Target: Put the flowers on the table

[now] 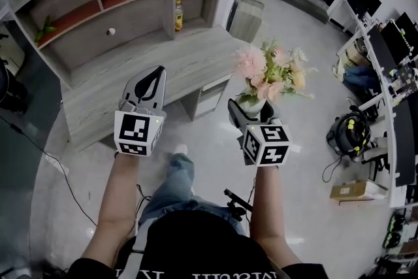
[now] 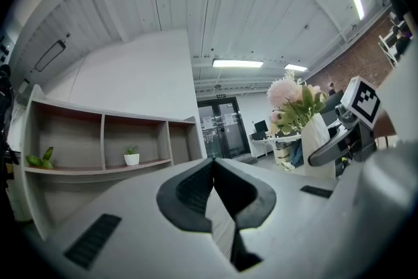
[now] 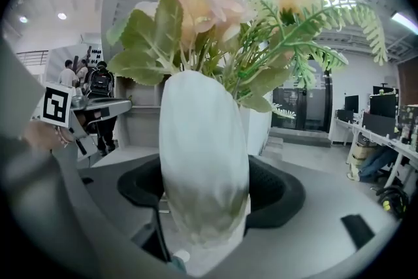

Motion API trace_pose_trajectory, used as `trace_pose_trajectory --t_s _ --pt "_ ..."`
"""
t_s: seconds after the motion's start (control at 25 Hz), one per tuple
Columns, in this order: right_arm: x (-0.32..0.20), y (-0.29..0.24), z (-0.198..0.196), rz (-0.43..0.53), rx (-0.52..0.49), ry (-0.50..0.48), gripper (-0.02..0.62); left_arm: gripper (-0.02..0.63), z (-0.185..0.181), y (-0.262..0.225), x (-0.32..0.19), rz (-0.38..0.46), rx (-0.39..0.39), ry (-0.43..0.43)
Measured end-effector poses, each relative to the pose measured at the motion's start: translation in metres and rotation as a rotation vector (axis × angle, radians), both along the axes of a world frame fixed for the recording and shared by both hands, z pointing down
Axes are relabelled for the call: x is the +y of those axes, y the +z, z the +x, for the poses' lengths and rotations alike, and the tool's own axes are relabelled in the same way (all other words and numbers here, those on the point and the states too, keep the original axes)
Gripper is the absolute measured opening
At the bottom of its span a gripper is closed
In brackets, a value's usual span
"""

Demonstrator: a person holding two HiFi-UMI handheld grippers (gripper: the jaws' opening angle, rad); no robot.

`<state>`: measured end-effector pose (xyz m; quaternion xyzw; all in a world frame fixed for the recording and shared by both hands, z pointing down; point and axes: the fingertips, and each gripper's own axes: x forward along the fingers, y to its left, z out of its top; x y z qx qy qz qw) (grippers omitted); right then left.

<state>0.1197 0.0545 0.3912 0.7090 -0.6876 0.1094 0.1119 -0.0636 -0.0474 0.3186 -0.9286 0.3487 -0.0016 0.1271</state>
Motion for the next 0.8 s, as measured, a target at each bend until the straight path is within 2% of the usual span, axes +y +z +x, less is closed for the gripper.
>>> trace_pose_trajectory --t_s 0.32,0.8 --pt "-0.028 0.007 0.017 -0.013 0.001 0.014 0.37 0.011 0.018 0.013 -0.028 -0.021 -0.014 0.016" --pt "-0.132 0.011 0.05 -0.012 0.021 -0.011 0.37 0.011 0.054 0.026 -0.133 -0.044 -0.022 0.017"
